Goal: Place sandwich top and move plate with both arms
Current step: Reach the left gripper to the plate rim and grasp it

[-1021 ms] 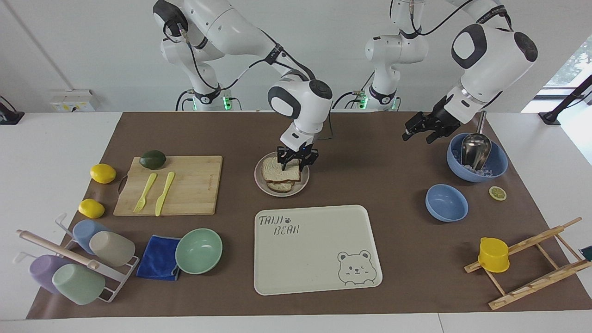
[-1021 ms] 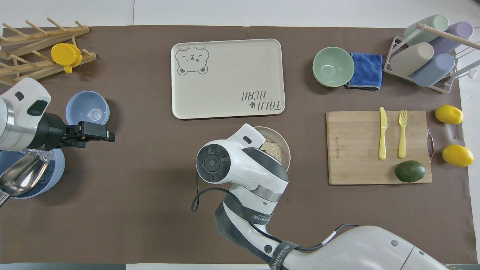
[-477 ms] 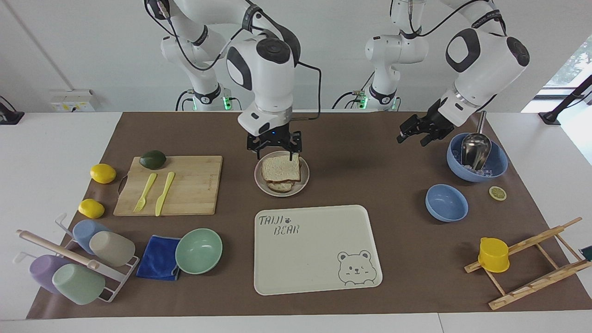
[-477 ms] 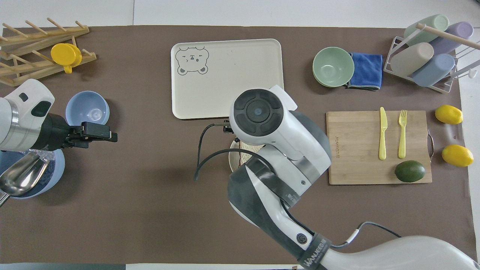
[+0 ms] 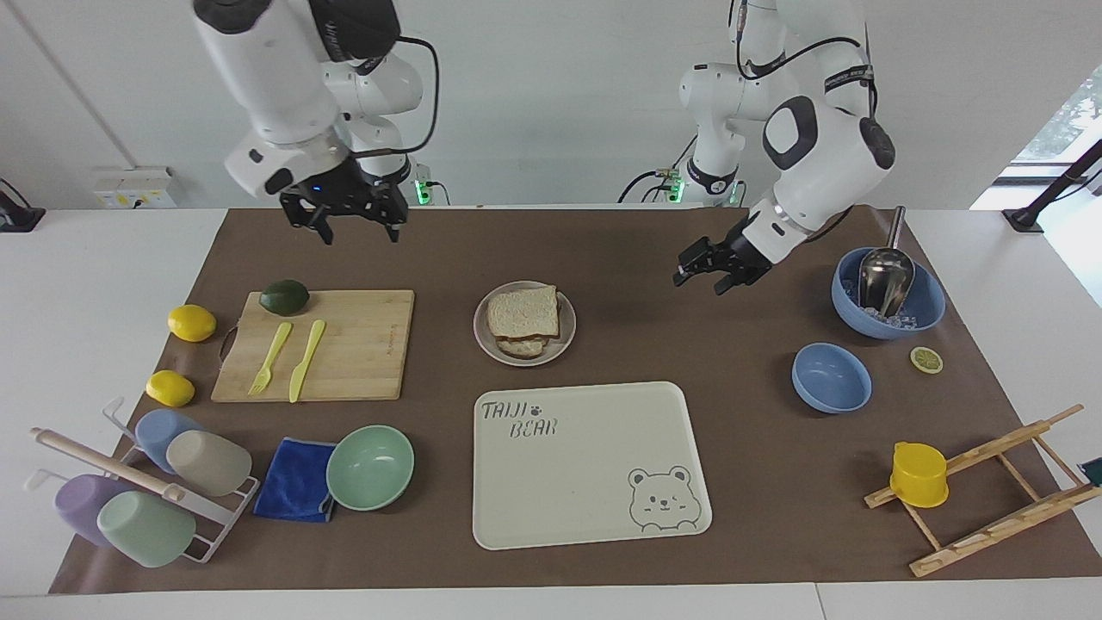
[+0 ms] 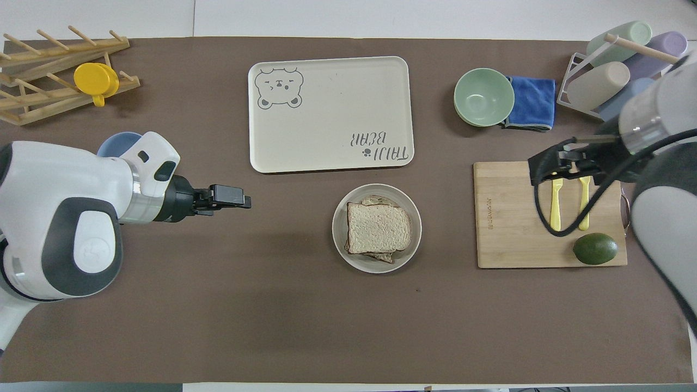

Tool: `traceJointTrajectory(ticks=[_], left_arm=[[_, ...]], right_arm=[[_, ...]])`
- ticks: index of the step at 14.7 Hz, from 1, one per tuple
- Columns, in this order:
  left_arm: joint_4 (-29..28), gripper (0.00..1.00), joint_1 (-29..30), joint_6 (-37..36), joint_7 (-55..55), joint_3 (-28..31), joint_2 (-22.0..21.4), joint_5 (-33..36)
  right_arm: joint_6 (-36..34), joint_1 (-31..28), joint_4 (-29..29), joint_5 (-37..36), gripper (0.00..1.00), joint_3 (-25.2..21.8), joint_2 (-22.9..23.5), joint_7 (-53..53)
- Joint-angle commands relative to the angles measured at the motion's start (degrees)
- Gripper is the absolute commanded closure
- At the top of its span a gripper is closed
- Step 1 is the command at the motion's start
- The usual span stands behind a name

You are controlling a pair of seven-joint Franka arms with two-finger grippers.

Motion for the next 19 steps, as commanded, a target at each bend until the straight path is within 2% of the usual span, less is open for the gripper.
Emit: traceJointTrajectory(ticks=[1,3,6,10,15,17,19], left_arm=[[-2.21,0.0,-5.51,7.46,0.03,0.81,2.73,-3.07],[-2.3,0.0,-7.98,9.93,0.12,0.81,4.93,-3.34],[-2.3,0.0,-12.9,16.69,0.03,0.81,9.41,-5.53],[-2.39,0.01,-17.21,20.21,-2.24,0.81,13.03,-5.71],[-2.56,0.21,-20.64,24.35,-6.03,0.81,15.66,-8.17],[-2.48,0.32,-20.65,24.44,-7.18,0.81,15.67,-9.22],[-2.56,0.44,-20.65,24.27,-7.27,0.81,15.58,-9.31]], right_arm=[[-2.98,-0.05,1.25,-0.47,0.0,-2.5,0.46,-2.51],[-2.55,0.12,0.29,-4.34,0.0,-2.15,0.2,-2.51],[-2.98,0.21,0.37,-4.36,0.0,-3.03,0.28,-2.86],[-3.42,1.61,0.72,-3.65,0.0,-6.36,1.07,-3.21],[-5.08,1.1,2.29,-2.52,0.0,-7.6,2.3,-6.28],[-5.79,-1.63,3.18,-2.07,0.0,-7.16,2.57,-7.77],[-5.88,-1.81,4.93,-1.72,0.0,-7.34,2.83,-7.87]])
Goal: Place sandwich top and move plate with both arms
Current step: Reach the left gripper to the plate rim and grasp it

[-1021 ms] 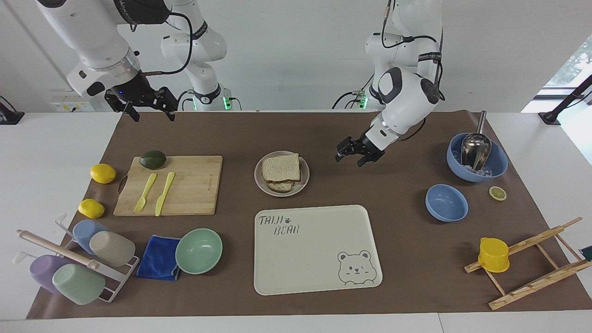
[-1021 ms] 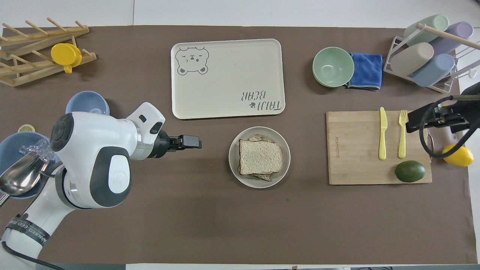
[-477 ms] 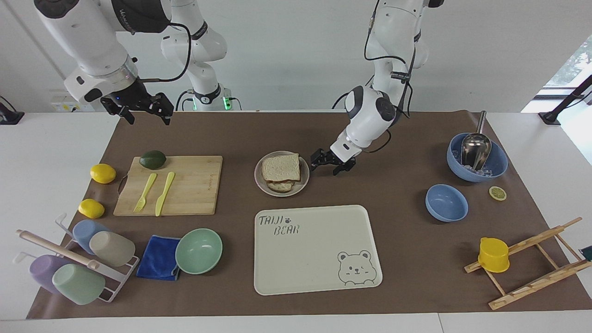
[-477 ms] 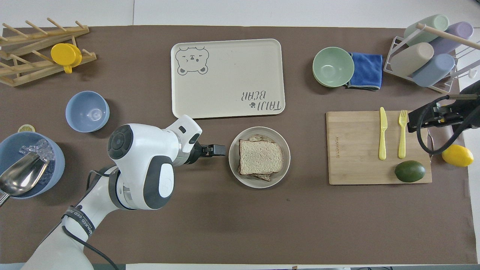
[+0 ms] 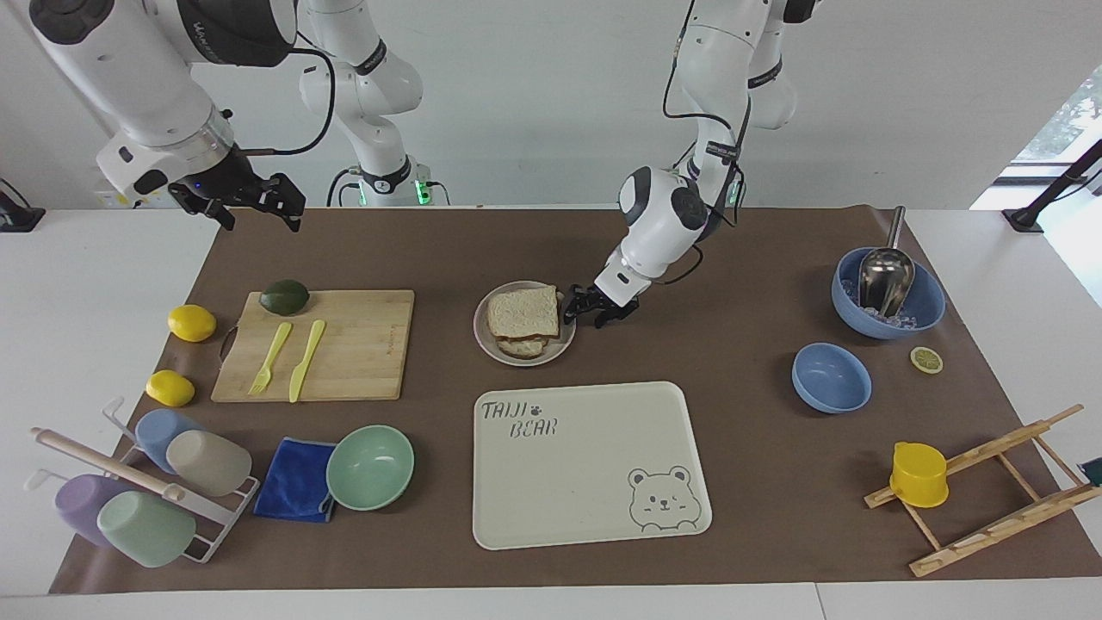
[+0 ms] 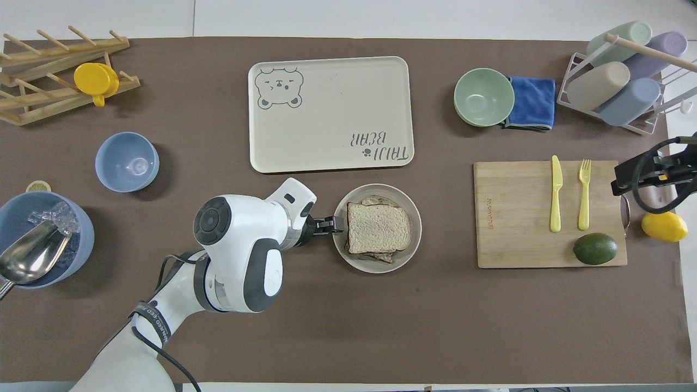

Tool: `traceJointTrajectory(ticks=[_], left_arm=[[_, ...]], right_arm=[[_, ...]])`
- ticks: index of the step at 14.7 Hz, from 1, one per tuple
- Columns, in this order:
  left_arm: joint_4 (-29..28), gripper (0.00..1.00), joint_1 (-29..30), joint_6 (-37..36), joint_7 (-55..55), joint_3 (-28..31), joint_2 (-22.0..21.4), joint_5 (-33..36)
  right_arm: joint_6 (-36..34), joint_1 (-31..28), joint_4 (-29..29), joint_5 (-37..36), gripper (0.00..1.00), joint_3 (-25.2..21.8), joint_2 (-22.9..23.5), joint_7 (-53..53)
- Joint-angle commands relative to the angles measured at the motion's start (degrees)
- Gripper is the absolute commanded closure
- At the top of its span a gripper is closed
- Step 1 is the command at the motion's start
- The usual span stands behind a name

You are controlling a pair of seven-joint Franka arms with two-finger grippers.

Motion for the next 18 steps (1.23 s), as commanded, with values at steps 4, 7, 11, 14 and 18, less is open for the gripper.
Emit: traceJointTrajectory(ticks=[4,7,11,14,18], left_arm=[[-0.32,0.57,-1.1,1.27,-1.18,0.77,-0.1,-1.24],[-0.23,0.76,-2.51,1.44,-3.28,0.77,-0.1,-1.25],[-0.23,1.0,-2.42,1.27,-3.73,0.77,-0.1,-1.25],[-0.06,1.0,-2.16,0.92,-3.91,0.77,-0.45,-1.25],[4.22,1.0,3.79,-8.09,-5.48,1.3,-3.35,-1.25]], right_arm=[[-2.57,-1.81,3.56,1.65,0.0,-0.89,1.41,-1.79],[-1.26,-1.55,3.29,1.04,0.0,-0.9,1.05,-1.97],[-0.55,-1.81,3.12,1.82,0.0,-0.99,1.23,-1.44],[0.5,-1.64,1.54,1.39,0.0,-0.72,0.7,-1.88],[1.39,-1.64,0.57,1.03,0.0,-0.98,0.88,-1.97]])
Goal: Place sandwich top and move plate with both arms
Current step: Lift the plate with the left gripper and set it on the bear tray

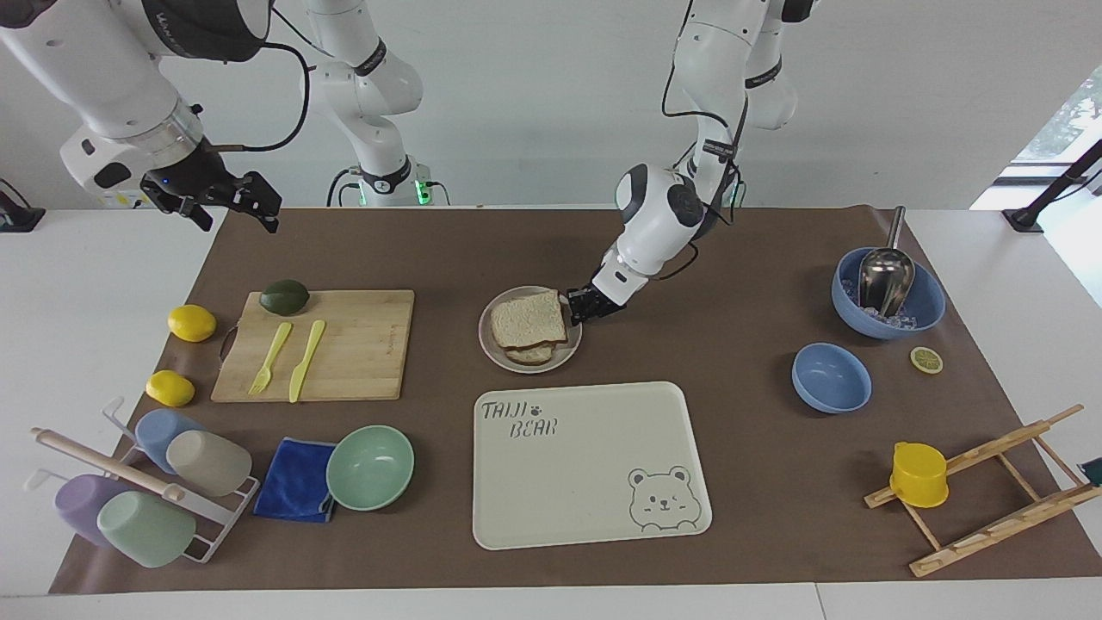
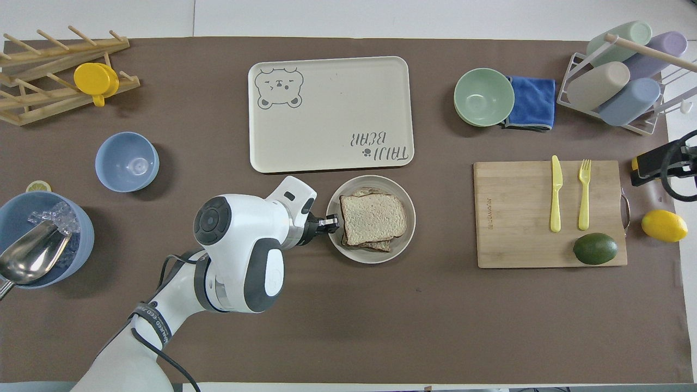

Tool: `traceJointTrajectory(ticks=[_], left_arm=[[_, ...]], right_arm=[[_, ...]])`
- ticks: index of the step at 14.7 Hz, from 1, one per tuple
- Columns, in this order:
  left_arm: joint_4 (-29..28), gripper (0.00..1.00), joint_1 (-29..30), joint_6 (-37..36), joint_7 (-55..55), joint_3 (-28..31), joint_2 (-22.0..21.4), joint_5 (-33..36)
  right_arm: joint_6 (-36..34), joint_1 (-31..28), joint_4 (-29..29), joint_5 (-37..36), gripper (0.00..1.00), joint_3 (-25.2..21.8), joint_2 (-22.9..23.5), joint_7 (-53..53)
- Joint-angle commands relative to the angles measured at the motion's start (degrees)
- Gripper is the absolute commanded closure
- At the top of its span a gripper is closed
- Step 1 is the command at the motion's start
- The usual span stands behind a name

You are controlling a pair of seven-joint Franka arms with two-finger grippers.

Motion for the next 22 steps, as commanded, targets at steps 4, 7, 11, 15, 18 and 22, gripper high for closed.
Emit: traceJointTrajectory(ticks=[4,7,11,15,18,22], left_arm=[[16.89,1.0,12.12,-17.35,-4.05,0.82,1.09,0.67],[24.79,1.0,14.76,-21.64,-4.84,2.57,5.04,3.13],[37.37,1.0,15.03,-22.45,-11.17,2.84,16.2,7.44],[40.21,1.0,15.38,-19.31,-11.0,2.93,21.23,9.62],[37.84,1.0,14.94,-14.54,-10.82,2.84,21.32,11.66],[34.6,1.0,13.1,-9.2,-10.73,2.84,21.15,11.66]], right_arm=[[0.8,-0.59,-0.9,0.49,0.0,-0.28,-0.15,-0.82],[0.63,-0.5,-1.16,0.49,0.0,-0.28,-0.5,-0.9],[0.54,-0.23,-1.16,0.49,0.0,-0.02,-0.59,-0.99],[0.54,-0.41,-1.16,0.49,0.0,-0.02,-0.59,-0.99],[0.54,-0.32,-1.16,0.49,0.0,-0.02,-0.59,-0.99],[0.54,-0.41,-1.16,0.58,0.0,-0.02,-0.59,-0.99]])
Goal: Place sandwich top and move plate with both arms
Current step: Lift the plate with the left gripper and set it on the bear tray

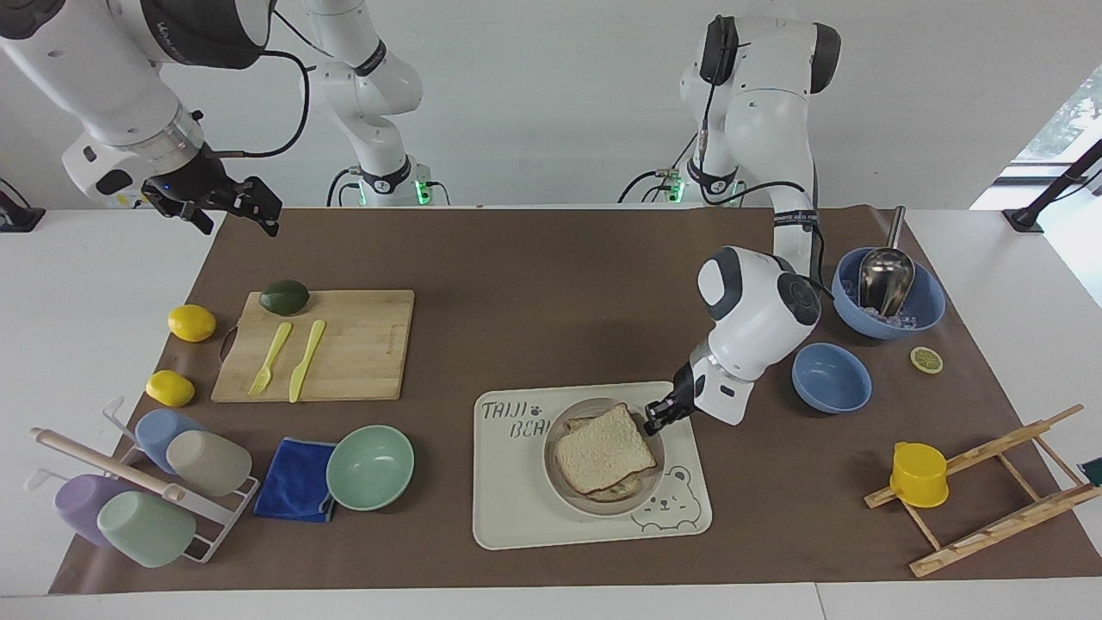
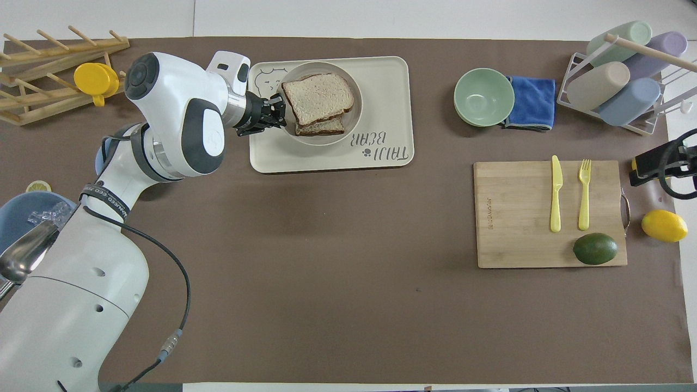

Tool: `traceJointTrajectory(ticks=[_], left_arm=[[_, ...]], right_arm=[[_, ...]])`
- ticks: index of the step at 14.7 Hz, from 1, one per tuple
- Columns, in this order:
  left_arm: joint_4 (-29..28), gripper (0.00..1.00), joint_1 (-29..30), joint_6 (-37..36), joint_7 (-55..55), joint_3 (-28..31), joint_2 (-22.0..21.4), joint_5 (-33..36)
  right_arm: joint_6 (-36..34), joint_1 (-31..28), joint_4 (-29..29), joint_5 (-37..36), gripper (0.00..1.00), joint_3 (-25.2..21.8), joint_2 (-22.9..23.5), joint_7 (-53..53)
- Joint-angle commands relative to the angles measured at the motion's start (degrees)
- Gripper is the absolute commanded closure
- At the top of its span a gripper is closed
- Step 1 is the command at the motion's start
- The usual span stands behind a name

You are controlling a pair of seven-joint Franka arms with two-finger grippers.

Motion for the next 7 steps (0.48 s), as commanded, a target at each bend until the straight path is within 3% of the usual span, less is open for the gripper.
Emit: traceJointTrajectory(ticks=[1,4,5,7], left_arm=[[-4.04,1.0,-2.14,5.62,-0.69,0.1,-1.11,1.02],[-4.67,1.0,-1.71,5.19,1.76,0.1,-1.38,1.02],[-4.67,0.85,-1.62,5.02,2.21,0.1,-1.47,1.02],[-4.67,0.38,-1.35,4.14,3.52,0.1,-1.55,1.02]], right_arm=[[0.54,-0.45,-1.13,0.49,0.0,0.2,-0.84,-0.99],[0.54,-0.36,-1.13,0.49,0.0,0.2,-0.84,-0.99],[0.54,-0.45,-1.13,0.49,0.0,0.2,-0.84,-0.99],[0.54,-0.36,-1.13,0.58,0.0,0.2,-0.84,-0.99]])
